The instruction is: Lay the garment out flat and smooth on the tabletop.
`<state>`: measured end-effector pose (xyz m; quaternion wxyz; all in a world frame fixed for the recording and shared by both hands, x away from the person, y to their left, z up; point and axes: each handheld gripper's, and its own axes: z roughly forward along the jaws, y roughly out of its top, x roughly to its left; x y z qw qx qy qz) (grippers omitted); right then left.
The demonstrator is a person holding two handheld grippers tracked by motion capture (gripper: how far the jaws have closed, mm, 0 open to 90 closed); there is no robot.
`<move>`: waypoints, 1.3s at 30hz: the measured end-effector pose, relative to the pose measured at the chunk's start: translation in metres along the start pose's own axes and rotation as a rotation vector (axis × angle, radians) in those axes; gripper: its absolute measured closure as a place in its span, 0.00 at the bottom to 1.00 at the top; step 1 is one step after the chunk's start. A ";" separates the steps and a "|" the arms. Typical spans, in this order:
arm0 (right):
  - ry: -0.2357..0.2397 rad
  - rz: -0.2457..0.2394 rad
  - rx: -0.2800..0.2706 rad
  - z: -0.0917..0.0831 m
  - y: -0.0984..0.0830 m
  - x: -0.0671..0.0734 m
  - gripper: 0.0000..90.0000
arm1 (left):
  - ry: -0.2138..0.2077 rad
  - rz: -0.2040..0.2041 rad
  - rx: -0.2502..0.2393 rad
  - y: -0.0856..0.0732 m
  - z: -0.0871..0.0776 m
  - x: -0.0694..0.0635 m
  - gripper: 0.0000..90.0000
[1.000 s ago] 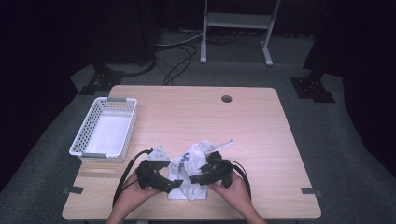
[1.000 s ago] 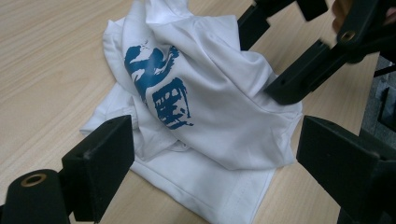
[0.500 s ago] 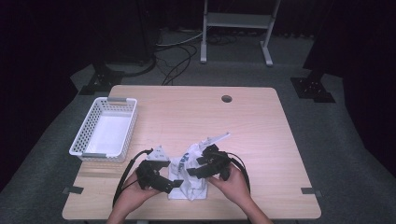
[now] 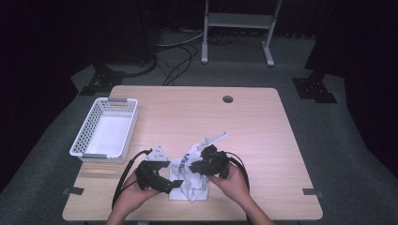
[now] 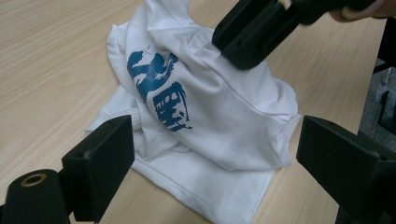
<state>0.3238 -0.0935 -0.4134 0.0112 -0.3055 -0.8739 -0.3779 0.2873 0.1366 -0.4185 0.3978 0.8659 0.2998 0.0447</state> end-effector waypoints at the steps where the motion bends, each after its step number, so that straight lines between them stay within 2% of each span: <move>1: 0.002 0.001 -0.012 -0.004 0.000 -0.001 0.90 | 0.000 0.001 0.001 0.000 0.000 0.000 0.13; 5: 0.005 0.017 -0.034 -0.014 -0.001 -0.006 0.92 | -0.005 0.002 0.003 0.000 0.002 -0.001 0.13; 7: 0.017 0.025 -0.030 -0.014 -0.002 -0.006 0.83 | -0.006 0.004 0.007 0.001 0.002 -0.002 0.13; 9: 0.030 0.029 -0.015 -0.011 -0.002 -0.004 0.75 | -0.007 0.006 0.010 0.001 0.003 -0.002 0.13; 14: 0.031 0.011 0.015 0.003 0.002 0.002 0.71 | -0.007 0.006 0.010 0.001 0.003 -0.002 0.13; 15: 0.024 0.006 0.025 0.005 0.002 0.001 0.72 | -0.007 0.004 0.010 0.000 0.003 -0.002 0.13; 17: 0.004 -0.003 0.041 0.009 0.003 0.001 0.82 | -0.005 0.003 0.007 0.000 0.003 -0.001 0.13; 21: -0.021 -0.026 0.014 0.005 0.000 0.000 0.98 | -0.003 -0.005 0.004 -0.001 0.002 0.001 0.13; 30: -0.025 -0.014 -0.036 -0.016 -0.004 -0.004 0.99 | -0.008 -0.005 0.010 -0.001 0.005 0.000 0.13; 39: -0.061 0.029 -0.046 -0.045 -0.017 -0.020 0.98 | -0.011 -0.002 0.016 -0.001 0.008 0.000 0.13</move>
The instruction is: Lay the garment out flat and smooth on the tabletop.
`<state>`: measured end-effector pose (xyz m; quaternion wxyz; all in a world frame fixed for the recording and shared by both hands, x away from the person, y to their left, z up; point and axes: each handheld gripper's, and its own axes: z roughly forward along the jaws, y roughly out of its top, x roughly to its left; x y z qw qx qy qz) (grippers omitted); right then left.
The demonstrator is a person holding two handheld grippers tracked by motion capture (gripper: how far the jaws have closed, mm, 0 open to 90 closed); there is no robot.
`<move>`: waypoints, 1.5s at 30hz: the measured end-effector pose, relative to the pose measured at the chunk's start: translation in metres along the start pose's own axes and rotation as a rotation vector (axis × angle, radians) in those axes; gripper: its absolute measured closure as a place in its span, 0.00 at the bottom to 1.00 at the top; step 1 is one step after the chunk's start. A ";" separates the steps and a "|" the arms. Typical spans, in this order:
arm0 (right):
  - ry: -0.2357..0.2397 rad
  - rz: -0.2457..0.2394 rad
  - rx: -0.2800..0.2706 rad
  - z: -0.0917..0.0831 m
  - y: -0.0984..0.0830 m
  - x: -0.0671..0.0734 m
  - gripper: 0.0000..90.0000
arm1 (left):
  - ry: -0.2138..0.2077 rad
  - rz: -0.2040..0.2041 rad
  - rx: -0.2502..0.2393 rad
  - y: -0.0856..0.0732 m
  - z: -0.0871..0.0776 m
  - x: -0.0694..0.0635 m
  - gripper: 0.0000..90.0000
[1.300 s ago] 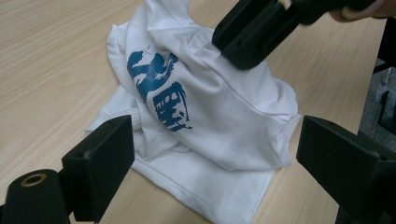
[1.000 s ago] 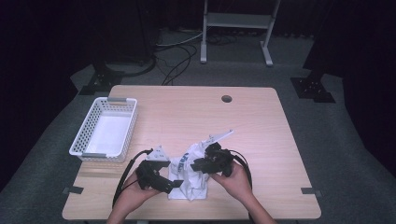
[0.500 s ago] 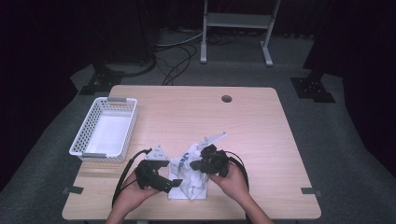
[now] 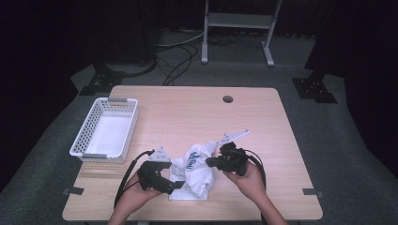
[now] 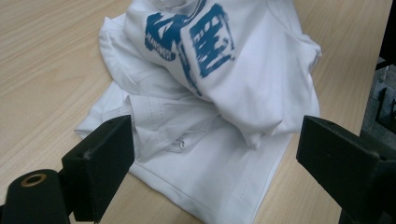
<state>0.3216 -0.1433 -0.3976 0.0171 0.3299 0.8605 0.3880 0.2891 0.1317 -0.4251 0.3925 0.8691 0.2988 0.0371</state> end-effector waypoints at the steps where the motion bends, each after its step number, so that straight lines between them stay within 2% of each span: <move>1: -0.002 0.008 -0.001 -0.003 -0.002 -0.002 0.98 | -0.002 -0.001 0.002 0.000 0.000 0.000 0.13; 8: -0.030 0.046 -0.019 -0.021 -0.013 -0.015 0.98 | -0.004 -0.001 0.001 0.000 0.000 0.000 0.13; 26: -0.136 0.169 -0.011 -0.057 -0.058 -0.050 0.98 | -0.010 -0.003 0.006 0.000 0.003 -0.001 0.13; 37: -0.181 0.211 0.007 -0.064 -0.073 -0.070 0.98 | -0.014 -0.003 0.015 0.000 0.007 -0.001 0.13; 45: -0.223 0.239 0.000 -0.078 -0.076 -0.085 0.98 | -0.020 -0.002 0.025 0.000 0.010 -0.002 0.13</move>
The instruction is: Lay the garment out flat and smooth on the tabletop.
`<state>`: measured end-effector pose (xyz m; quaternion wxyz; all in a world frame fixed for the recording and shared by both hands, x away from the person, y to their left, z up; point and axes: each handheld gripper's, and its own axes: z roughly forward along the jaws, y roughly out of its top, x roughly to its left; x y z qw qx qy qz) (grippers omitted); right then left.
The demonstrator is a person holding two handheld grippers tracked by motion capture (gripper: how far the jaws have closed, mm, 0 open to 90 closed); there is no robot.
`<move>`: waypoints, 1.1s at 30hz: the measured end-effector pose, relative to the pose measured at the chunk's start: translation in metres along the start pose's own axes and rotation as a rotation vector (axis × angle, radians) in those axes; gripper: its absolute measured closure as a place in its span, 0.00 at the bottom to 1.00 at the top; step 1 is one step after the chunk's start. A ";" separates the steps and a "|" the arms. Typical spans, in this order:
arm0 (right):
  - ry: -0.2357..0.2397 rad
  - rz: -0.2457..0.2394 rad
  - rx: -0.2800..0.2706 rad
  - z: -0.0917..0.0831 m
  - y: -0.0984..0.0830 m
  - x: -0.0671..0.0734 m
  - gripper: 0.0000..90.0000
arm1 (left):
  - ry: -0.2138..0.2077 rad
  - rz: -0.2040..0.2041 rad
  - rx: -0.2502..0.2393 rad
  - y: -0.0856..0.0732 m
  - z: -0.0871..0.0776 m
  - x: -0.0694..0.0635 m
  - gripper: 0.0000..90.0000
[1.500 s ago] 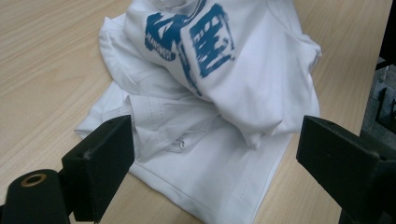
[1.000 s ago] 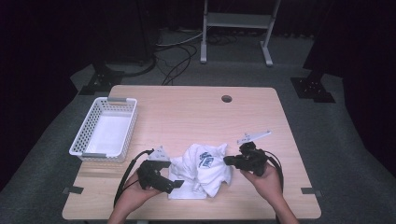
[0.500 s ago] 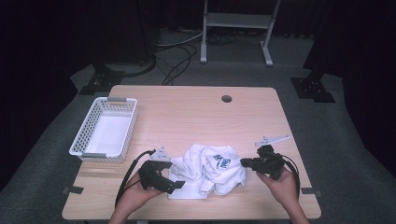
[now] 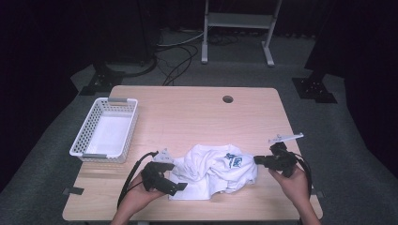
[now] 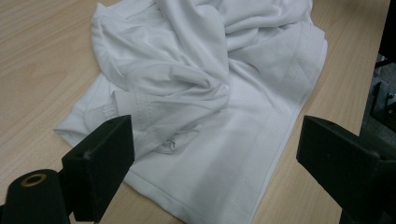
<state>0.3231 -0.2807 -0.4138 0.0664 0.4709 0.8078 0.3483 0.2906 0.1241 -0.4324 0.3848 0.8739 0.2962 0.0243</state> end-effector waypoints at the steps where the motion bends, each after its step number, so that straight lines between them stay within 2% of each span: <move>1: -0.004 0.004 -0.001 -0.002 0.001 -0.001 0.98 | -0.001 -0.002 0.000 0.000 0.000 0.000 0.13; 4: -0.024 -0.007 -0.007 -0.007 0.002 -0.002 0.98 | -0.002 -0.004 0.004 0.000 0.002 0.000 0.13; 8: -0.012 -0.014 -0.001 -0.006 0.003 0.002 0.95 | -0.018 0.008 0.011 0.001 0.004 -0.002 0.13; 16: 0.038 -0.025 0.014 0.003 0.000 0.009 0.87 | -0.110 0.040 0.057 0.000 0.013 -0.009 0.16; 19: 0.086 -0.017 -0.006 0.001 -0.001 0.012 0.83 | -0.136 0.043 0.082 -0.001 0.018 -0.011 0.16; 21: 0.139 -0.016 -0.014 0.000 -0.002 0.015 0.81 | -0.148 0.042 0.090 -0.001 0.020 -0.011 0.16; 26: 0.220 -0.068 0.034 0.007 -0.013 0.033 0.79 | -0.165 0.049 0.115 -0.002 0.025 -0.013 0.16; 28: 0.231 -0.087 0.064 0.013 -0.018 0.039 0.78 | -0.168 0.049 0.118 -0.002 0.027 -0.013 0.16; 33: 0.252 -0.086 0.106 0.029 -0.029 0.043 0.76 | -0.173 0.041 0.143 -0.005 0.032 -0.013 0.16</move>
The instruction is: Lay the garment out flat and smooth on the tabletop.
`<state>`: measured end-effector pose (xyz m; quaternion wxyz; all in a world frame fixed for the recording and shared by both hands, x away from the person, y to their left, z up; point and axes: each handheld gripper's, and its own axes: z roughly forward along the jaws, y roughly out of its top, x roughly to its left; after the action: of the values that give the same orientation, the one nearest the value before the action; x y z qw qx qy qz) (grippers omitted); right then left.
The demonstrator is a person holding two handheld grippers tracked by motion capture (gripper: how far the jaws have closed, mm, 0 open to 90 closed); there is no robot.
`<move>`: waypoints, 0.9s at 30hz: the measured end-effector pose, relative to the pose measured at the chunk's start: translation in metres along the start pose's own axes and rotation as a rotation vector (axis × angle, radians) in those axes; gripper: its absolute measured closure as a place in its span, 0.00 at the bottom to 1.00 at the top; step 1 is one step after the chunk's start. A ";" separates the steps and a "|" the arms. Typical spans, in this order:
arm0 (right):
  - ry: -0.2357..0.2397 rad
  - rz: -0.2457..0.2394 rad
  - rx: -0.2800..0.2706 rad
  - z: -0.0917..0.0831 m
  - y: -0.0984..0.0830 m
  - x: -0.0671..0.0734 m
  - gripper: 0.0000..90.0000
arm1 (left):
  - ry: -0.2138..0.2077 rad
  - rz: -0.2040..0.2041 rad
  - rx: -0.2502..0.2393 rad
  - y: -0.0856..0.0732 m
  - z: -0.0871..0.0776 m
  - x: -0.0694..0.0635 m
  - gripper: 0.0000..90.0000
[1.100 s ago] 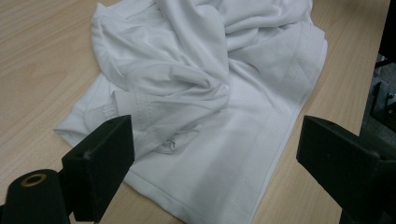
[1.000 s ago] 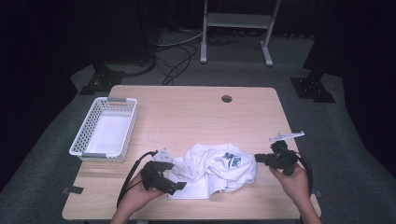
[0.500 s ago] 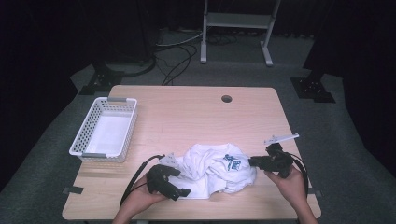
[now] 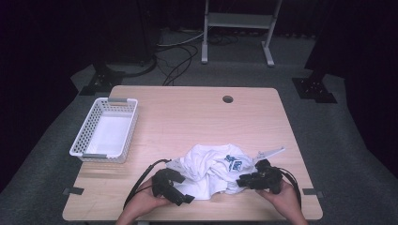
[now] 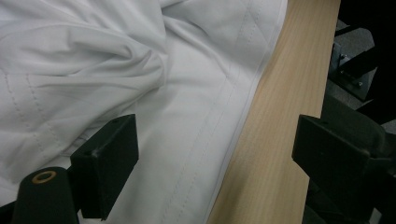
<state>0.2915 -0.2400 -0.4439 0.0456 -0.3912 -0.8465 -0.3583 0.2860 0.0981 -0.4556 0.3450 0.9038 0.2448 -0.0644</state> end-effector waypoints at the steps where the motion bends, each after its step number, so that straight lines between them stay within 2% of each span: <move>1: 0.009 0.007 0.001 0.003 -0.001 -0.001 0.76 | 0.000 0.000 0.004 0.000 0.001 0.000 0.16; 5: 0.019 0.007 0.009 0.012 -0.004 -0.001 0.75 | 0.001 -0.007 0.024 -0.002 0.005 0.002 0.16; 9: 0.021 -0.007 0.028 0.024 -0.007 -0.001 0.73 | -0.001 -0.018 0.016 -0.003 0.005 0.003 0.16; 11: 0.039 -0.014 0.016 0.027 -0.008 -0.002 0.73 | 0.002 -0.020 0.017 -0.003 0.005 0.004 0.16; 18: 0.036 -0.065 0.032 0.025 -0.008 -0.003 0.73 | 0.061 -0.039 0.044 -0.007 -0.003 0.008 0.16; 22: 0.032 -0.092 0.057 0.020 -0.010 -0.005 0.73 | 0.080 -0.061 0.032 -0.013 -0.008 0.008 0.16; 27: 0.033 -0.104 0.070 0.015 -0.013 -0.008 0.73 | 0.097 -0.083 0.023 -0.021 -0.014 0.008 0.16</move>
<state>0.2910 -0.2415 -0.4654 0.0545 -0.3392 -0.8767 -0.3367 0.2823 0.1243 -0.4598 0.3196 0.8988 0.2977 -0.0376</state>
